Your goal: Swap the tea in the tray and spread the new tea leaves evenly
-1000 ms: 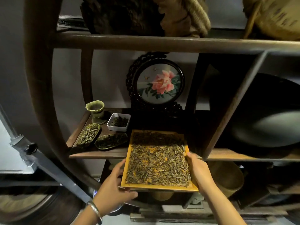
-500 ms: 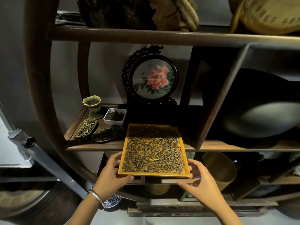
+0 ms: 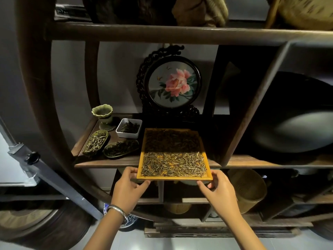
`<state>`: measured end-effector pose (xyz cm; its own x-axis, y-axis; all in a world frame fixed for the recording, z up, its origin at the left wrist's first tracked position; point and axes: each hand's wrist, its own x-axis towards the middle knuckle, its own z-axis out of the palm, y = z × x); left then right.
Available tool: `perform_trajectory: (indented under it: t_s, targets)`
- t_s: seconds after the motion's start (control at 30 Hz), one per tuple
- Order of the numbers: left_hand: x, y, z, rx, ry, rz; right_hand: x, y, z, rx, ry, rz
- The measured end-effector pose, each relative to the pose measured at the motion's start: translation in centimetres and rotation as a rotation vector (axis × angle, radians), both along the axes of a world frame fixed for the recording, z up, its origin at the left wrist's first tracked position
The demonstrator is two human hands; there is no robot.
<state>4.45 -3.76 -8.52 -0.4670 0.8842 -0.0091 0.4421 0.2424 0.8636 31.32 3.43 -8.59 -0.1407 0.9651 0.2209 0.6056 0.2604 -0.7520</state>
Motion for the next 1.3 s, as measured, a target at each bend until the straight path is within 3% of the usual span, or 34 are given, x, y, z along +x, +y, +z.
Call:
perform_trajectory:
  t_s: [0.5, 1.0, 1.3]
  targets:
    - [0.0, 3.4, 0.3, 0.033, 0.047, 0.098, -2.2, 3.3, -0.5, 0.038, 0.03, -0.131]
    - [-0.6, 3.8, 0.1, 0.013, 0.13, 0.063, -2.3, 3.3, -0.5, 0.022, -0.016, -0.103]
    - [-2.0, 2.9, 2.8, -0.09, 0.351, -0.053, -2.0, 1.3, 2.9, -0.011, -0.322, -0.092]
